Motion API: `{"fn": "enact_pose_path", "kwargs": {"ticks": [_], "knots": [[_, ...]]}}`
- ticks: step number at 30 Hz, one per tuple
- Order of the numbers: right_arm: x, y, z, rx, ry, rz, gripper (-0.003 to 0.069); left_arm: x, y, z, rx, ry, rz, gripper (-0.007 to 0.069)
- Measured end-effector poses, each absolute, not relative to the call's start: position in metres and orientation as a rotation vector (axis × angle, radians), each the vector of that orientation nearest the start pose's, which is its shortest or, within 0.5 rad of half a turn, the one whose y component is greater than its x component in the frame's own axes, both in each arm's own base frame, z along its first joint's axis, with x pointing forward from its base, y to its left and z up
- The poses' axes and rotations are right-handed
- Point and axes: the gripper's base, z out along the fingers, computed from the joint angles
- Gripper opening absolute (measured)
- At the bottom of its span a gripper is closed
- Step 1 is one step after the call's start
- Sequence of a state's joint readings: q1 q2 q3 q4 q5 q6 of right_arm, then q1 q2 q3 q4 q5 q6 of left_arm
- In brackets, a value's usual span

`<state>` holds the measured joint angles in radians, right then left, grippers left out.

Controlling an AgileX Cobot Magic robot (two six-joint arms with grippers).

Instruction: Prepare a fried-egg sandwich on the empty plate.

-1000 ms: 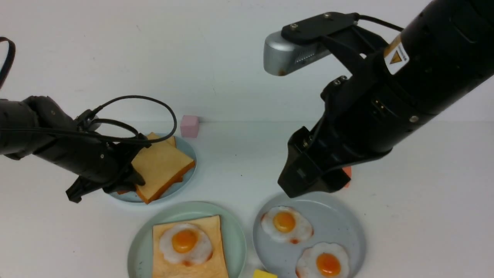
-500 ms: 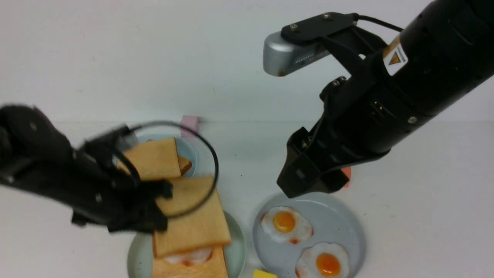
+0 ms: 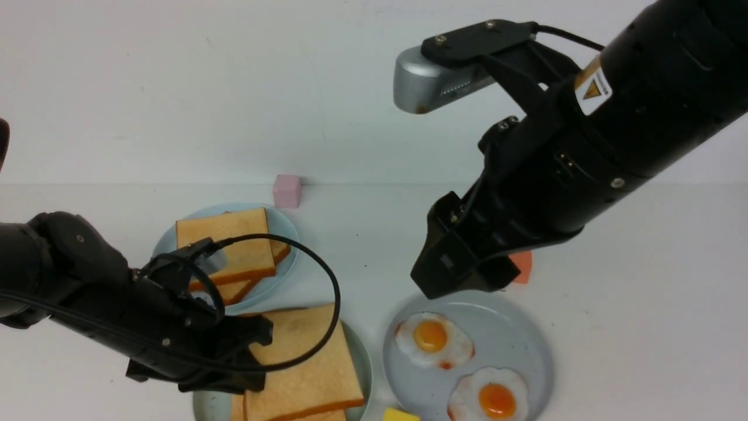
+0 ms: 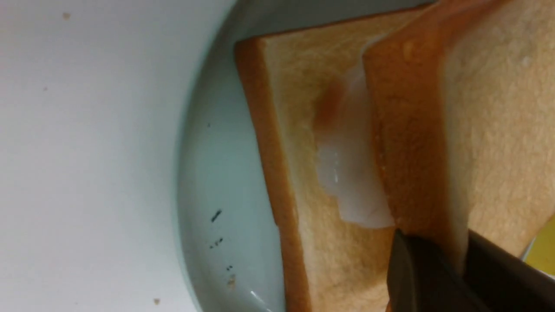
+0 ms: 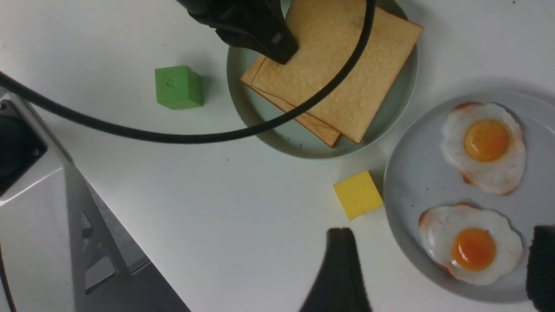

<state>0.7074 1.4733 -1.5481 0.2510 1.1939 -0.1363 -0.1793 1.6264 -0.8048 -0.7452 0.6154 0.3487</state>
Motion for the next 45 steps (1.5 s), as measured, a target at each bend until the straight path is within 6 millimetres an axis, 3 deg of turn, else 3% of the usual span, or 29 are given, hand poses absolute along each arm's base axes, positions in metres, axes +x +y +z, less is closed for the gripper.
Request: {"fn": "enact_pose_path", "kwargs": {"ticks": [4, 7, 11, 14, 15, 17, 19, 21, 24, 25, 26, 31, 33, 34, 35, 37, 41, 45], "knots": [[0.215, 0.212, 0.394, -1.05, 2.43, 0.537, 0.0533, 0.273, -0.084, 0.171, -0.084, 2.833, -0.648, 0.0181], [0.217, 0.213, 0.395, -1.037, 2.411, 0.543, 0.0466, 0.273, -0.081, 0.175, -0.102, 2.859, -0.599, 0.0285], [0.218, 0.213, 0.393, -1.017, 2.389, 0.548, 0.0242, 0.273, -0.074, 0.195, -0.096, 2.878, -0.482, 0.042], [0.216, 0.21, 0.386, -1.001, 2.384, 0.543, 0.0076, 0.272, -0.07, 0.214, -0.08, 2.873, -0.409, 0.0459], [0.215, 0.209, 0.383, -0.996, 2.384, 0.54, 0.0044, 0.272, -0.069, 0.217, -0.076, 2.869, -0.4, 0.0461], [0.212, 0.199, 0.37, -0.95, 2.379, 0.533, -0.001, 0.265, -0.066, 0.242, -0.059, 2.826, -0.38, 0.0465], [0.211, 0.191, 0.361, -0.918, 2.38, 0.52, -0.0011, 0.261, -0.066, 0.251, -0.052, 2.805, -0.391, 0.0457], [0.203, 0.174, 0.351, -0.871, 2.318, 0.488, -0.0011, 0.246, -0.068, 0.275, 0.003, 2.736, -0.444, 0.0409], [0.191, 0.16, 0.34, -0.832, 2.252, 0.479, -0.0011, 0.232, -0.071, 0.294, 0.064, 2.67, -0.505, 0.0344], [0.18, 0.149, 0.332, -0.796, 2.196, 0.479, -0.0011, 0.221, -0.071, 0.308, 0.103, 2.62, -0.538, 0.0274], [0.179, 0.148, 0.331, -0.793, 2.189, 0.478, -0.0011, 0.219, -0.071, 0.309, 0.111, 2.612, -0.543, 0.0255], [0.143, 0.116, 0.307, -0.661, 2.0, 0.507, -0.001, 0.167, -0.062, 0.345, 0.196, 2.455, -0.549, 0.0009], [0.129, 0.103, 0.295, -0.602, 1.91, 0.515, -0.0007, 0.139, -0.057, 0.347, 0.201, 2.41, -0.555, -0.0013], [0.13, 0.103, 0.296, -0.596, 1.9, 0.515, -0.0007, 0.136, -0.056, 0.348, 0.199, 2.398, -0.556, -0.0013], [0.122, 0.094, 0.291, -0.542, 1.822, 0.526, -0.0006, 0.116, -0.053, 0.342, 0.181, 2.377, -0.568, -0.0013], [0.115, 0.087, 0.287, -0.486, 1.748, 0.539, -0.0006, 0.095, -0.049, 0.337, 0.175, 2.338, -0.576, -0.0013], [0.107, 0.076, 0.284, -0.411, 1.63, 0.547, -0.0003, 0.065, -0.044, 0.323, 0.17, 2.282, -0.599, -0.0013], [0.101, 0.07, 0.279, -0.389, 1.59, 0.547, -0.0001, 0.044, -0.042, 0.322, 0.177, 2.208, -0.628, -0.0013]]}}
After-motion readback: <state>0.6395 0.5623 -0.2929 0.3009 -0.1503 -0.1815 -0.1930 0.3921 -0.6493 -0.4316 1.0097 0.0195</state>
